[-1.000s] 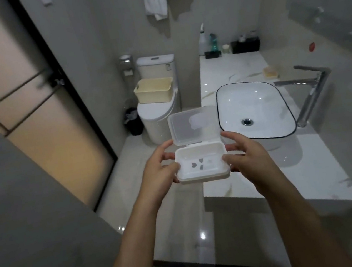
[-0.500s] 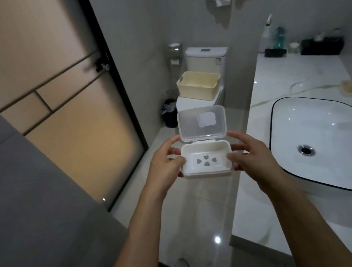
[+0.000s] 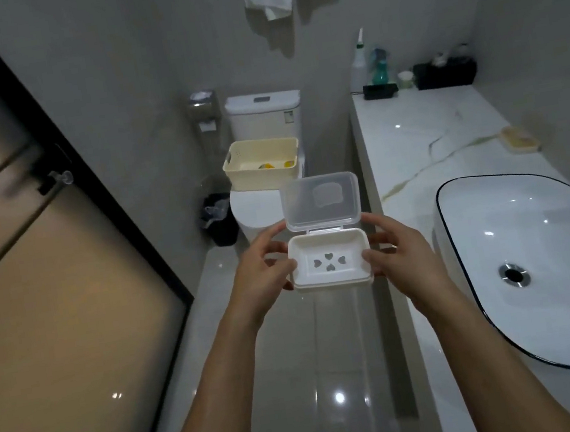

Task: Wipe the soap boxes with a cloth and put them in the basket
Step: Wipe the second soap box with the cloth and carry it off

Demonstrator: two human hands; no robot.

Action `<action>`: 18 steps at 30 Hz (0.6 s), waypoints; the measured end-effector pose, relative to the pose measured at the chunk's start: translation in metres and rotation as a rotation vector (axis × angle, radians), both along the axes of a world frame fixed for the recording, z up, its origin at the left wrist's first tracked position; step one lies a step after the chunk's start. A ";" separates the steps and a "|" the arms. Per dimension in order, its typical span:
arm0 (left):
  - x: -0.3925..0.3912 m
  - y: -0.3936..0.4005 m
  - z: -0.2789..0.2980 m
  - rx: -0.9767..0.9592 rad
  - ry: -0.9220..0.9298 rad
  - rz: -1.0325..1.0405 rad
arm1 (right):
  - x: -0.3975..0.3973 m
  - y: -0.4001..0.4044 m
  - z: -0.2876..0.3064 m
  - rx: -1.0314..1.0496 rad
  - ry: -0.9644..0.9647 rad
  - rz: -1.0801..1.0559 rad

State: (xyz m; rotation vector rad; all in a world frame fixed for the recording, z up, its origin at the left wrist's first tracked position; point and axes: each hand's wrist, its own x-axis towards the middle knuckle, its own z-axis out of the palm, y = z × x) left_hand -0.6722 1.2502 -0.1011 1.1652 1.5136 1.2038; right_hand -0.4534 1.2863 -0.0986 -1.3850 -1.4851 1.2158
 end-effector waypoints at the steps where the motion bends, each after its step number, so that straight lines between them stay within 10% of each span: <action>1: -0.011 0.016 0.000 -0.001 -0.005 -0.015 | -0.009 0.013 -0.001 0.002 0.001 -0.017; 18: -0.142 0.222 -0.058 -0.117 -0.060 0.011 | -0.147 0.213 -0.055 -0.072 -0.126 -0.057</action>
